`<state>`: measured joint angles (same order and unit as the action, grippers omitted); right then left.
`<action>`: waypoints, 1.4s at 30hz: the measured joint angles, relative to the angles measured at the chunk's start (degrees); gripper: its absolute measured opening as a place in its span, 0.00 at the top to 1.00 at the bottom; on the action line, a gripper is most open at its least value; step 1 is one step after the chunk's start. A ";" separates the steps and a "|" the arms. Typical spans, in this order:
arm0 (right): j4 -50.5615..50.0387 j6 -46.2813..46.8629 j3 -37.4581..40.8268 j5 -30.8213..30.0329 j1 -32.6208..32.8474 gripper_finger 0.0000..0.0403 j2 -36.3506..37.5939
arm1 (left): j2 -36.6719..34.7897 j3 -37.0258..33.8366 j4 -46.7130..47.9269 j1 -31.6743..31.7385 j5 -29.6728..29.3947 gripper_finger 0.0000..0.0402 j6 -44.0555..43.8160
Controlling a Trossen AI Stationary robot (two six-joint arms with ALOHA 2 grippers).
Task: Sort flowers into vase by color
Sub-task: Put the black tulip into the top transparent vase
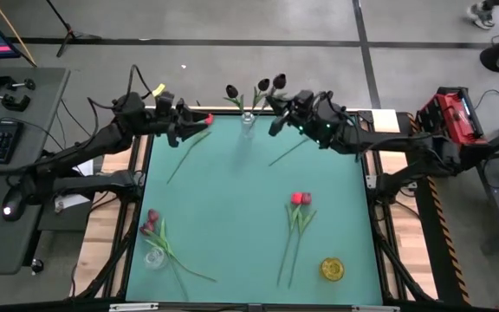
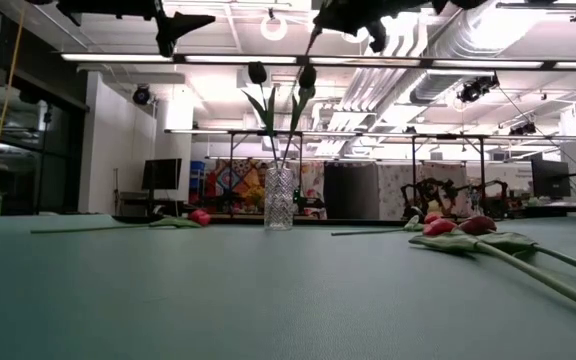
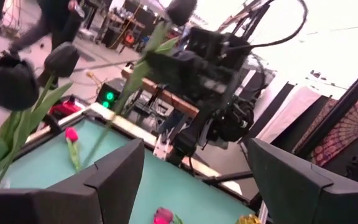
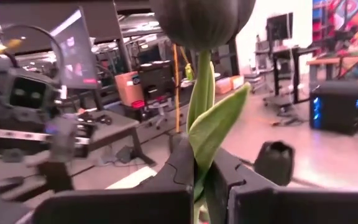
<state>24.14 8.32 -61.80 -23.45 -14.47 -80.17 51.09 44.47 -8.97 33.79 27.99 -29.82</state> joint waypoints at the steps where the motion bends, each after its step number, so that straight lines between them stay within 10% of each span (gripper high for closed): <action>1: 0.46 -1.26 -0.10 0.02 -0.68 1.00 -0.50 | 0.67 0.00 -1.39 -0.19 -0.10 0.31 -0.03; 19: -4.32 -10.84 -5.64 20.45 -11.97 1.00 -2.81 | 10.85 0.00 -23.38 -1.34 -16.86 0.31 -3.14; 42: 0.23 -12.49 -8.51 18.43 -11.79 1.00 -8.45 | 12.98 0.00 -32.72 6.48 -11.72 0.31 -5.54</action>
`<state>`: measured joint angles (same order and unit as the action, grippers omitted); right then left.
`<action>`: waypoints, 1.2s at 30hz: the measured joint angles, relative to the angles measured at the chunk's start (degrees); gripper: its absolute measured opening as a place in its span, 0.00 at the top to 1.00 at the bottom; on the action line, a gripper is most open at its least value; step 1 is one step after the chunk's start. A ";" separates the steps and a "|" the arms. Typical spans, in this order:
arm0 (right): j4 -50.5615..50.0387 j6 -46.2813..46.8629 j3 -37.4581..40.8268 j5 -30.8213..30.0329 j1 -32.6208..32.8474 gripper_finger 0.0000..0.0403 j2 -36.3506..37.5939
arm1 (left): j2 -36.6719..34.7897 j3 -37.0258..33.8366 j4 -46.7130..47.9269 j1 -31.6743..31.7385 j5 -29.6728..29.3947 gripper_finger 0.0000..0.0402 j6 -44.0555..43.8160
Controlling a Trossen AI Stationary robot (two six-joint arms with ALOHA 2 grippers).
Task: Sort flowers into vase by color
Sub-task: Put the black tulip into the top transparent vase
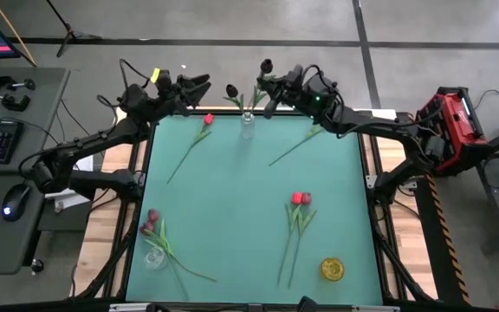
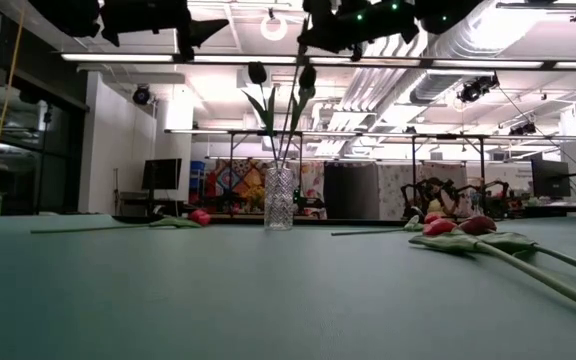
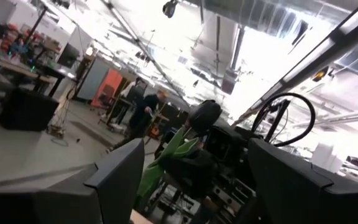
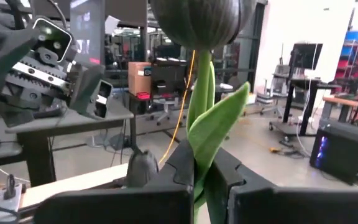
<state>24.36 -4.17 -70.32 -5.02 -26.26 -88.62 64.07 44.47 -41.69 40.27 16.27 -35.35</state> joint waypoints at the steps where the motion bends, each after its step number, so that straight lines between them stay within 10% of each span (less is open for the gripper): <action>1: -0.39 -0.48 -0.62 -0.04 0.00 1.00 -0.02 | 0.00 0.00 -0.58 0.18 0.01 0.31 0.00; 36: -11.42 7.42 -2.41 1.09 -0.33 0.98 -2.67 | 0.00 0.00 -1.18 0.31 0.07 0.31 1.53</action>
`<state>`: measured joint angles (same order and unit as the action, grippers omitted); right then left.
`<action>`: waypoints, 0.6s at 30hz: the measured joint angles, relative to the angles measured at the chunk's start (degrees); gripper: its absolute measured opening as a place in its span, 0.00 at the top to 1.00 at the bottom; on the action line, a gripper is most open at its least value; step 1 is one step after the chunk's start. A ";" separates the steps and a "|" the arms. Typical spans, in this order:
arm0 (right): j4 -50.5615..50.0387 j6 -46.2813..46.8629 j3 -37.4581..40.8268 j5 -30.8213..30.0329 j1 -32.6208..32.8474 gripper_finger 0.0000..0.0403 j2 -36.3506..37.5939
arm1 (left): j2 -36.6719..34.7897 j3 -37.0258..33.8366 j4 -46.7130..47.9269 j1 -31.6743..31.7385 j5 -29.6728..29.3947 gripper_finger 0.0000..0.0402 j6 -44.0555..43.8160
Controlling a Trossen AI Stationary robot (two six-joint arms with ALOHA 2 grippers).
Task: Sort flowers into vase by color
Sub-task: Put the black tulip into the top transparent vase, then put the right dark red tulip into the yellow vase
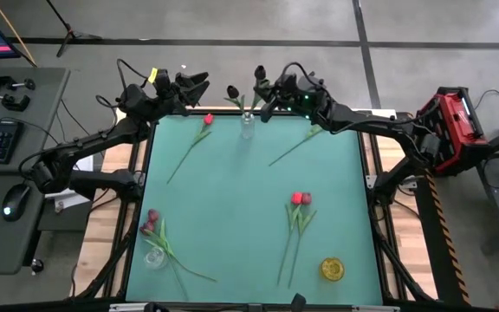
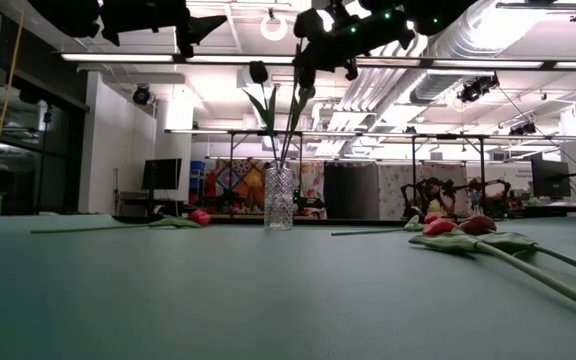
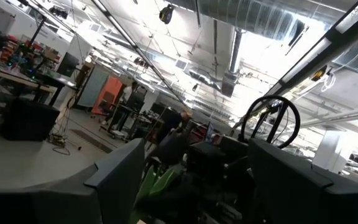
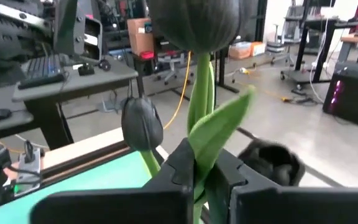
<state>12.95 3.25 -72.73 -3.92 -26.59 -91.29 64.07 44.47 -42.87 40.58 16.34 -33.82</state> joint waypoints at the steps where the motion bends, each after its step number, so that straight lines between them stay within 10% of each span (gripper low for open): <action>1: -0.16 0.83 0.00 0.00 0.00 0.96 0.00 | 0.00 0.00 -0.02 0.00 0.00 0.31 0.00; 18: -0.36 6.66 0.00 1.44 0.87 0.23 0.03 | 0.00 0.00 -0.07 0.00 0.00 0.31 0.00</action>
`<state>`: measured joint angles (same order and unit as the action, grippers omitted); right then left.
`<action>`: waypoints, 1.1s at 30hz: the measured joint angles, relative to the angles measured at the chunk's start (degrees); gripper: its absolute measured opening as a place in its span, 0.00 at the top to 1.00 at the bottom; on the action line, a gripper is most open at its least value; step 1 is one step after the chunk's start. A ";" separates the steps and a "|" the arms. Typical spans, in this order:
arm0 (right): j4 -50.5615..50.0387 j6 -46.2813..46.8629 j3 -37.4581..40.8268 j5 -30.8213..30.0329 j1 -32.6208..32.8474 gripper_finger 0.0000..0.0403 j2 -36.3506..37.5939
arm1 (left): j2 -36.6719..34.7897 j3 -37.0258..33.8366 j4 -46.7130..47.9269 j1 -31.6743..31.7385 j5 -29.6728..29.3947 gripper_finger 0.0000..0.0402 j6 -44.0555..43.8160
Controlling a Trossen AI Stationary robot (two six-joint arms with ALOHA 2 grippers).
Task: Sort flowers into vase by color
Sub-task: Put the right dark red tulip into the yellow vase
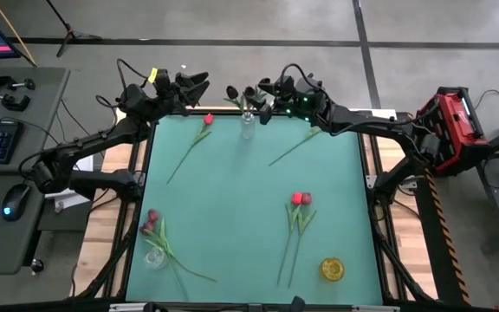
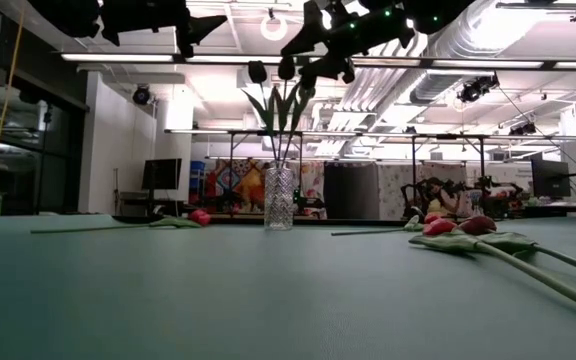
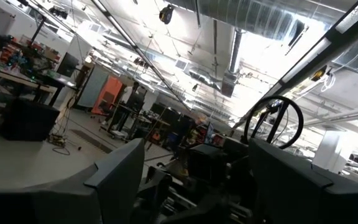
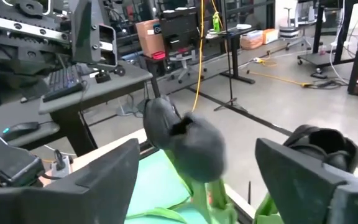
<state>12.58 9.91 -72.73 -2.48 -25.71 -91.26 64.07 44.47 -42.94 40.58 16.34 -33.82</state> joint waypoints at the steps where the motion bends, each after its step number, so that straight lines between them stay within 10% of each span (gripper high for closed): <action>1: -0.05 -0.84 0.00 0.00 0.00 0.21 0.02 | 0.00 0.00 0.00 0.00 0.00 0.31 0.00; 23: 2.41 3.78 0.04 9.31 -2.78 0.20 9.81 | 0.00 0.00 0.17 0.00 -0.50 0.31 1.46; 33: -25.23 7.16 0.04 13.63 -1.63 0.20 20.35 | -0.02 0.00 6.46 -2.89 2.93 0.31 -0.73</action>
<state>-12.65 17.07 -72.69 11.15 -27.34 -70.91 64.05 44.47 -36.48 37.69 19.27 -34.55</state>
